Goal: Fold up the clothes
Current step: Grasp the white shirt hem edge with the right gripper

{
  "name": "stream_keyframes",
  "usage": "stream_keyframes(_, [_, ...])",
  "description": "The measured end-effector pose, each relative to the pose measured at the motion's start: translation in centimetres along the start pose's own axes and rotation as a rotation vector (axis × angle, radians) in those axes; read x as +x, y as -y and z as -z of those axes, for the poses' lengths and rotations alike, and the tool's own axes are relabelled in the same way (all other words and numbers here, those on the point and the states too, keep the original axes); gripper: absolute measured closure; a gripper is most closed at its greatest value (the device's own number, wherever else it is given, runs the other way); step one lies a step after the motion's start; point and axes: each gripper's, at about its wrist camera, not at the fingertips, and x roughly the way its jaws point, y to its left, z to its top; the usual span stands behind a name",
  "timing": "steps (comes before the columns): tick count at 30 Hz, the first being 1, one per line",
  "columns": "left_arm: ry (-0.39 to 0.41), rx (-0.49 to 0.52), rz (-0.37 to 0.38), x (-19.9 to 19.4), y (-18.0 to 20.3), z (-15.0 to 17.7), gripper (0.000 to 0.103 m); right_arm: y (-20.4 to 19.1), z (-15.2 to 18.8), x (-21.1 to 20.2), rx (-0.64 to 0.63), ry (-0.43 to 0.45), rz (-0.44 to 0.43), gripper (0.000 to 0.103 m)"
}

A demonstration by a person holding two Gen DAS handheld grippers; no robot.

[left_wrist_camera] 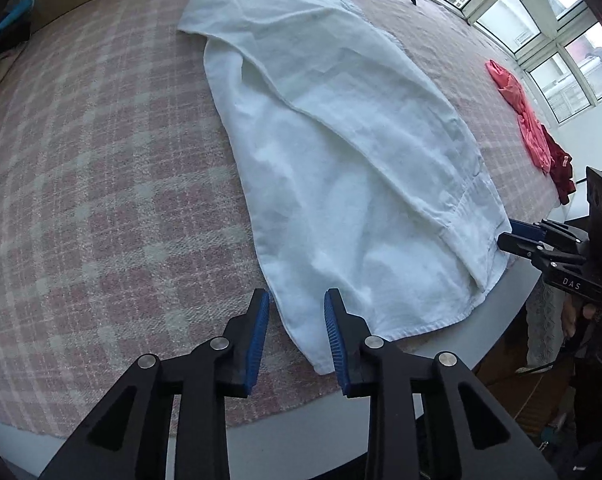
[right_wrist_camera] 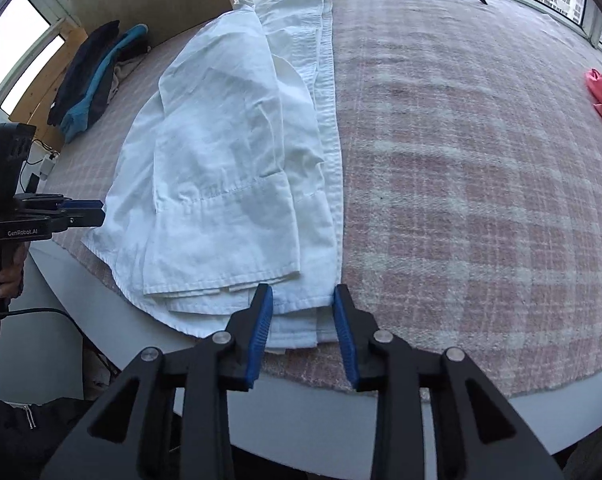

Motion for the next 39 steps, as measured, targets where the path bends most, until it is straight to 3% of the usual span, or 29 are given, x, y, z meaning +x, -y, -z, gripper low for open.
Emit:
stream_keyframes(7, [-0.002,0.066,-0.049,1.0,1.7,0.6,0.070,-2.4,0.0,0.5,-0.104,-0.015,0.091,0.067])
stream_keyframes(8, [0.000,0.077,-0.055,1.1,1.9,0.7,0.071,-2.5,0.0,0.5,-0.111,-0.012,0.088,0.070])
stream_keyframes(10, [0.002,0.099,-0.064,1.3,2.2,0.8,0.084,-2.6,0.0,0.6,-0.119,-0.021,0.066,0.080])
stream_keyframes(11, [-0.005,0.097,-0.052,1.5,2.1,0.8,0.099,-2.6,0.0,0.7,-0.122,-0.027,0.055,0.088])
stream_keyframes(13, [-0.005,0.076,-0.020,1.6,1.8,0.8,0.100,-2.6,-0.2,0.7,-0.124,-0.029,0.044,0.089])
stream_keyframes(14, [-0.005,0.068,0.000,1.6,1.7,0.8,0.101,-2.4,-0.3,0.6,-0.106,-0.033,0.008,0.094])
stream_keyframes(20, [0.033,-0.040,0.165,-0.8,-0.2,0.9,0.101,-1.4,-1.2,-1.7,-0.013,0.021,-0.135,0.095])
stream_keyframes(26, [0.105,-0.019,0.213,-5.1,-2.5,-0.4,0.101,-0.9,-3.4,-5.3,0.043,0.117,-0.205,0.095])
stream_keyframes(32, [0.055,0.005,0.191,-3.0,-2.3,-1.4,0.101,-1.0,-2.4,-4.1,-0.002,0.057,-0.085,0.092])
stream_keyframes(35, [0.028,-0.007,0.184,-2.5,-3.2,-0.8,0.101,-1.2,-1.6,-2.2,-0.009,0.008,0.032,0.083])
stream_keyframes(39, [0.018,-0.003,0.178,-2.2,-3.3,-0.6,0.101,-0.5,-0.4,-0.1,0.043,-0.031,0.077,0.082])
